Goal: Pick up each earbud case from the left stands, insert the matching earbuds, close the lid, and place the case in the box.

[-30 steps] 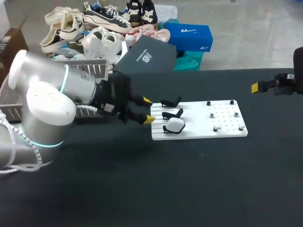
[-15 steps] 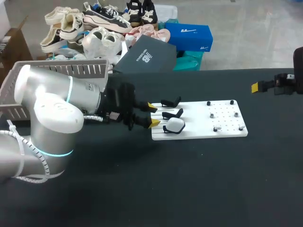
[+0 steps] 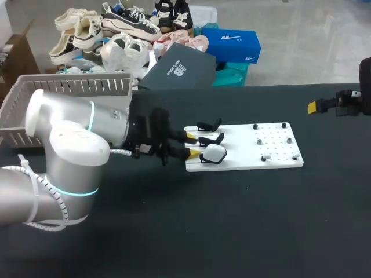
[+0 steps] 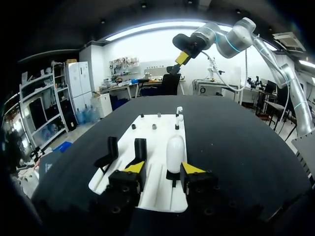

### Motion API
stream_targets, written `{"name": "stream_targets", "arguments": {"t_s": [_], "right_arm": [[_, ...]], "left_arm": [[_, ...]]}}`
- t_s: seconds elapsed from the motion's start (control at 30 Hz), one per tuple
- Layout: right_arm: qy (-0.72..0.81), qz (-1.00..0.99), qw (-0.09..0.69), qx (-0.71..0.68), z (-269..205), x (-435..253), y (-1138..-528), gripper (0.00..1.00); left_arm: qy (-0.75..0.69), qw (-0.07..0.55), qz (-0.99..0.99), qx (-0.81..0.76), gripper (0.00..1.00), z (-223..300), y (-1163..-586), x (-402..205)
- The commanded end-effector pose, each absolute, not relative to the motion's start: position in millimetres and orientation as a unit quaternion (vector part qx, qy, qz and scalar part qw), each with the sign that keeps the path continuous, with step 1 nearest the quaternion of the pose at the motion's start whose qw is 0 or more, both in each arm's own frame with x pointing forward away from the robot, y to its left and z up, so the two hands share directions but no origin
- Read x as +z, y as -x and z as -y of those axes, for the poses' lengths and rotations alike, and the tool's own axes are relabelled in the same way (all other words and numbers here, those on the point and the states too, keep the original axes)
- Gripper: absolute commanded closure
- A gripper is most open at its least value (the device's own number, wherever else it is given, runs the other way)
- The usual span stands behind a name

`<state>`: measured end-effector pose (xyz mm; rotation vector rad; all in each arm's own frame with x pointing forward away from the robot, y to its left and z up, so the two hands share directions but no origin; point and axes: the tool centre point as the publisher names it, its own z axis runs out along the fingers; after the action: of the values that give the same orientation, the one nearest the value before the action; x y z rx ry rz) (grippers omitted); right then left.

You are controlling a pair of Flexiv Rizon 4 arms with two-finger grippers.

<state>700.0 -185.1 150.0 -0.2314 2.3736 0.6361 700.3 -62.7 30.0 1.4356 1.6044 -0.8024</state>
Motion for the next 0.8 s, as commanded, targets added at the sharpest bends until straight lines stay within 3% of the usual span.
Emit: {"name": "stream_targets", "arguments": {"t_s": [0.03, 0.2, 0.8], "right_arm": [[0.088, -0.908, 0.330, 0.243, 185.1, 150.0, -700.0, 0.00], [0.088, -0.908, 0.330, 0.243, 185.1, 150.0, -700.0, 0.00], [0.088, -0.908, 0.330, 0.243, 185.1, 150.0, -700.0, 0.00]], "left_arm": [[-0.562, 0.424, -0.636, -0.316, 0.53, 69.4, -697.8, 24.8], [-0.562, 0.428, -0.632, -0.319, 0.48, 72.8, -696.1, 25.4], [-0.570, 0.420, -0.620, -0.339, 0.54, 85.6, -694.7, 22.3]]}}
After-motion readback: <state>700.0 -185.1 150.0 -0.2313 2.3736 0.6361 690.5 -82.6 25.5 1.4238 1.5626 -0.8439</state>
